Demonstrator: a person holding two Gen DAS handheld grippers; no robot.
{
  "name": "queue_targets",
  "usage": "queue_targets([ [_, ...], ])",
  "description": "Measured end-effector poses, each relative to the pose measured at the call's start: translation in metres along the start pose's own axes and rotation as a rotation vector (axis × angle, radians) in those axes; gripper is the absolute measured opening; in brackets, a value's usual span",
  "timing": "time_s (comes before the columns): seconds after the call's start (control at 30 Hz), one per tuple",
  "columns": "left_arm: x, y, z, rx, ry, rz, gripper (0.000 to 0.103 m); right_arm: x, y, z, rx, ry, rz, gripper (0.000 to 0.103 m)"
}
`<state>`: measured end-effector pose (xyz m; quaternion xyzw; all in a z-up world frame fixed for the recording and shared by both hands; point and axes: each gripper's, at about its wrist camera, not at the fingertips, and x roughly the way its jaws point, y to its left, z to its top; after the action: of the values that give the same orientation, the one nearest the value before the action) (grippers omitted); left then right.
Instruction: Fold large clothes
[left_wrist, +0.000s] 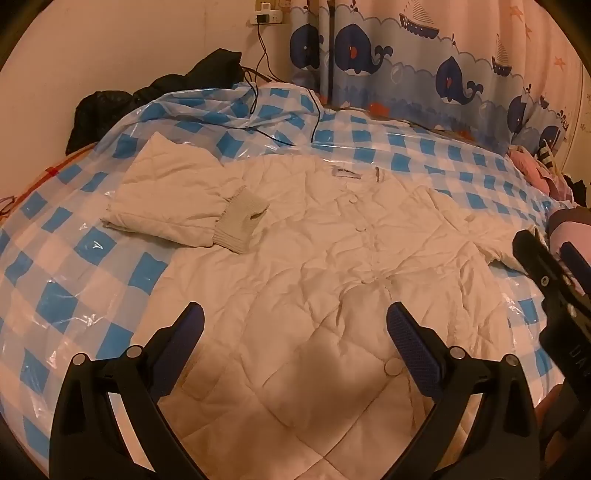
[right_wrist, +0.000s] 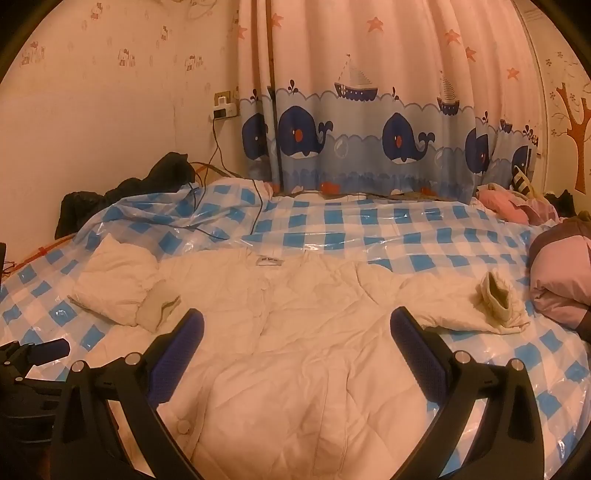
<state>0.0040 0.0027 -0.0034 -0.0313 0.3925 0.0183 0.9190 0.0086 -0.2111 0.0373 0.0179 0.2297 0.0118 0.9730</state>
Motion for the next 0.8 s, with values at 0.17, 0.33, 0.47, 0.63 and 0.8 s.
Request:
queue_targets([
  [0.17, 0.003, 0.003, 0.000, -0.024, 0.026, -0.025, 0.095, 0.006, -0.001, -0.007, -0.002, 0.025, 0.005, 0.097],
  [0.33, 0.007, -0.002, -0.002, -0.001, 0.044, -0.004, 0.095, 0.009, 0.002, 0.000, -0.012, 0.053, 0.004, 0.097],
  [0.47, 0.009, -0.002, -0.002, -0.016, 0.054, -0.026, 0.095, 0.010, -0.001, 0.001, -0.002, 0.066, 0.006, 0.097],
  [0.63, 0.009, -0.005, -0.002, -0.014, 0.045, -0.030, 0.095, 0.014, -0.004, 0.003, 0.019, 0.083, 0.005, 0.097],
  [0.8, 0.012, -0.007, -0.001, -0.011, 0.045, -0.007, 0.095, 0.014, -0.008, 0.003, 0.034, 0.089, 0.010, 0.097],
])
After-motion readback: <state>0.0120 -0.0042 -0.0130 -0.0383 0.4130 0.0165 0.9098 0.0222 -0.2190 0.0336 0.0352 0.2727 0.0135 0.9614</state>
